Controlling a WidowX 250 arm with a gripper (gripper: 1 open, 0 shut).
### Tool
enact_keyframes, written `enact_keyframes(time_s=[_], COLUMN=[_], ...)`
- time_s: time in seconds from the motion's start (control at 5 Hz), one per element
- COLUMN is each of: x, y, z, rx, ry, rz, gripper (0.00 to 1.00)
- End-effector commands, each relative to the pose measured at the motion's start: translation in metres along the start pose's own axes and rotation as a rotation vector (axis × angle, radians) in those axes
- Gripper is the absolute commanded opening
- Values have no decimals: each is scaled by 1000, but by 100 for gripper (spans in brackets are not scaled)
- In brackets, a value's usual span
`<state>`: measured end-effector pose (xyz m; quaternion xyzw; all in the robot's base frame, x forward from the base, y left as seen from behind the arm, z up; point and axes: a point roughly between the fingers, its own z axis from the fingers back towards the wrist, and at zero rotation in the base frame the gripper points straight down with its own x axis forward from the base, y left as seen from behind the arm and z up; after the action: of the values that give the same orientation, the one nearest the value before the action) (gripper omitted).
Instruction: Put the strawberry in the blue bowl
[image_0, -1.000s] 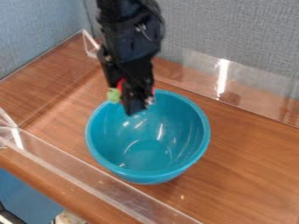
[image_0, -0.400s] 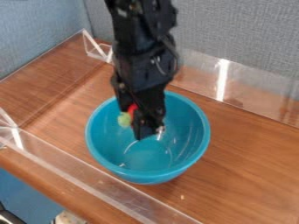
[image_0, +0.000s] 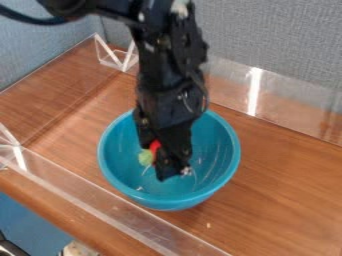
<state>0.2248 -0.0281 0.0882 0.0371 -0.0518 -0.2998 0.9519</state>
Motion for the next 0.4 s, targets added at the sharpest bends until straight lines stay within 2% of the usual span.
enact_keyframes(time_s=[0.0, 0.2], x=[5, 5], y=[-2, -2], z=[-3, -11], rx=[2, -10], ry=[-19, -9], rz=[-11, -10], gripper=[0, 0])
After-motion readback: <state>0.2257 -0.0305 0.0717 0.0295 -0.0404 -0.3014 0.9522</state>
